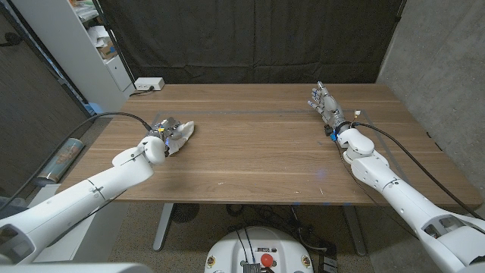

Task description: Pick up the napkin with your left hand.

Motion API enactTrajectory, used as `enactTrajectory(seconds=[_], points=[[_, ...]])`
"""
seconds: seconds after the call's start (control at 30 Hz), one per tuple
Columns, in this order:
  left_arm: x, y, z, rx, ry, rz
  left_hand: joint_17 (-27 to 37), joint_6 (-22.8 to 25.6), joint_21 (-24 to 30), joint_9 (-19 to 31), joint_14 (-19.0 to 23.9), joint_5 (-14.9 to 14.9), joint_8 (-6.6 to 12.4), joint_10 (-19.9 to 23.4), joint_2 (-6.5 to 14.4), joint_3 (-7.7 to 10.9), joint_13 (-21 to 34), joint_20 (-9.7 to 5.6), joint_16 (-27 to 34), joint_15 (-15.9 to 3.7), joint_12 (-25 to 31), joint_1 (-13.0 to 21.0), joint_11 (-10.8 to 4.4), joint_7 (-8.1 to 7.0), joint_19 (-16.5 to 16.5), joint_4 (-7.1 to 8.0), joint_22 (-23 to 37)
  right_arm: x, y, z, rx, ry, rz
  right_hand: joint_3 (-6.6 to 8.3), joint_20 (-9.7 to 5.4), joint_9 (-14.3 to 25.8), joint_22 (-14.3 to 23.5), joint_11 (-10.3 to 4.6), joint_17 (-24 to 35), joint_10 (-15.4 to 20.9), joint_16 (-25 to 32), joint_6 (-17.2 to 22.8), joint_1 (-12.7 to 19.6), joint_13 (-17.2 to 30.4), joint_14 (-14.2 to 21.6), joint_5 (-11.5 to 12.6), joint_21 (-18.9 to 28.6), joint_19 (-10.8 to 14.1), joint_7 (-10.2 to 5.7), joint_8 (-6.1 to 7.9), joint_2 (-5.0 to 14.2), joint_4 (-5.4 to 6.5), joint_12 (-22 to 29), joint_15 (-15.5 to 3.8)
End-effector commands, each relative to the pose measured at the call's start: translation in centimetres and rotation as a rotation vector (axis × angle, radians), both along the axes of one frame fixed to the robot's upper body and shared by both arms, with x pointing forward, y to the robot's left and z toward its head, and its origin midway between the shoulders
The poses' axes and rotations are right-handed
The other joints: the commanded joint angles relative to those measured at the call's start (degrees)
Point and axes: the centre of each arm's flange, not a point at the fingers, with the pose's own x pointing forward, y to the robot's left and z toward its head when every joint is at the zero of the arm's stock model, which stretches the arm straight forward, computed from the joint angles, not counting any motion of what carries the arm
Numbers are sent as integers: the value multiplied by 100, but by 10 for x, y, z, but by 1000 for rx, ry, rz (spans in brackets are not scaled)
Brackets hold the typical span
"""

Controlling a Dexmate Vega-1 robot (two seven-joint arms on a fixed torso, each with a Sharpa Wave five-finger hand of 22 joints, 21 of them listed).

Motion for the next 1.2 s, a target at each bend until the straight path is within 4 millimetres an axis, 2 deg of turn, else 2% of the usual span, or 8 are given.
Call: enactTrajectory(seconds=[0.03,0.53,1.2], points=[[-8,0,13,24,-20,7,11,-23,69,35,-8,12,26,-27,22,28,35,-192,-45,-410,-1,-76,16,11,-34,37,5,-1,0,1,2,-7,3,-7,28,12,30,-19,22,60,-19,63,15,26,52,-19,-4,37,11,-5,54,-13,-15,26],[-16,0,22,40,-42,9,33,-44,226,113,22,6,39,-22,26,24,107,-159,-130,-366,-1,-164,25,21,-105,49,-39,-5,1,1,6,-17,5,-15,24,12,30,-23,23,61,-21,61,17,26,47,-19,-4,37,9,-6,57,-15,-15,25],[-29,-2,47,97,-18,14,48,-139,386,160,-18,12,-7,-140,10,53,198,-62,-285,-311,-61,-237,26,11,-305,22,-123,-7,0,2,17,-28,0,-24,24,12,30,-13,24,66,-19,67,21,26,54,-20,-4,38,14,-5,67,-18,-14,20]])
